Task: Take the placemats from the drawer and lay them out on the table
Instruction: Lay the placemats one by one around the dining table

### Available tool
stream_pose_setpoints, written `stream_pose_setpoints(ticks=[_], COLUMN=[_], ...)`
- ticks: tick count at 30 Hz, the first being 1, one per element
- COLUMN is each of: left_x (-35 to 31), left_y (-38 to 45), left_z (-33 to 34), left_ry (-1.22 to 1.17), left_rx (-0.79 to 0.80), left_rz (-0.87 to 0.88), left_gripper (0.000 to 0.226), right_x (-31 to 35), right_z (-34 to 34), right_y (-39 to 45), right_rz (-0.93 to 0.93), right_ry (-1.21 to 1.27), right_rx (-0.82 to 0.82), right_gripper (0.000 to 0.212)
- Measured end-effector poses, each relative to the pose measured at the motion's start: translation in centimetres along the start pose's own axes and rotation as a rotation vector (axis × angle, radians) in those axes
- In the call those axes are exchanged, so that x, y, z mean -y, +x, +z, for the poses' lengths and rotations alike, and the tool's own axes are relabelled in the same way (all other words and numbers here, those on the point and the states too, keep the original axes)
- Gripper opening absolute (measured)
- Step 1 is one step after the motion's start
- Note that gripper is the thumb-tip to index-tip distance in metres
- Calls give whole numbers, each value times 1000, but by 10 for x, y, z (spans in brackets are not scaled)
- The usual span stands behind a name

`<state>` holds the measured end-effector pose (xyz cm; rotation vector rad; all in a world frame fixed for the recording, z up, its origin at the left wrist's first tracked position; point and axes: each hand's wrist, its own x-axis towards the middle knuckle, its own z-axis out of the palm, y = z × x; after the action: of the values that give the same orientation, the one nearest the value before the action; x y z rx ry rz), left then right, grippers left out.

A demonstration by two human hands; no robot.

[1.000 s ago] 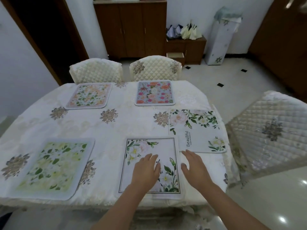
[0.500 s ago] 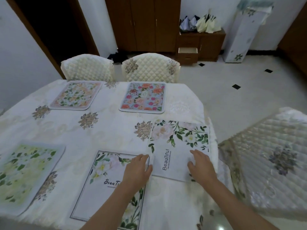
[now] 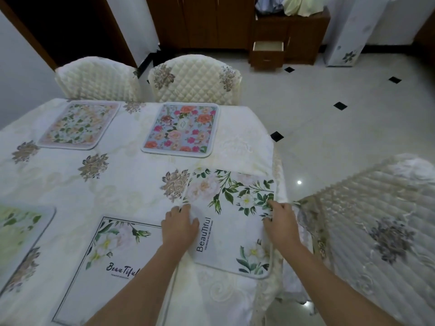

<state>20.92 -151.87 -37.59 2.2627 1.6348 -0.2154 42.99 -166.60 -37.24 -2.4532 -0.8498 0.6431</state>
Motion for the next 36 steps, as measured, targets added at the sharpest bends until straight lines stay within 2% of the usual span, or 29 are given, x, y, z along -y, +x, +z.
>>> stream_pose_setpoints(ticks=[5, 9, 18, 25, 28, 31, 36], left_x=[10, 15, -13, -11, 7, 35, 102], left_y=[10, 24, 68, 82, 65, 47, 12], left_z=[1, -2, -20, -14, -13, -14, -14], left_ry=[-190, -241, -441, -355, -316, -233, -143], left_rx=[3, -4, -106, -9, -68, -178, -251], left_rz=[-31, 20, 113, 215, 256, 306, 256], left_gripper=[33, 19, 17, 24, 29, 30, 32], right_x=[-13, -13, -4, -1, 10, 33, 81], right_z=[0, -4, -20, -25, -16, 2, 53], right_y=[3, 11, 48, 61, 44, 22, -30], right_rz=[-13, -49, -37, 51, 58, -32, -292], right_ry=[70, 87, 153, -53, -209, -231, -145], right_rx=[-7, -45, -118, -54, -105, -109, 62], right_gripper=[68, 66, 62, 58, 61, 60, 55])
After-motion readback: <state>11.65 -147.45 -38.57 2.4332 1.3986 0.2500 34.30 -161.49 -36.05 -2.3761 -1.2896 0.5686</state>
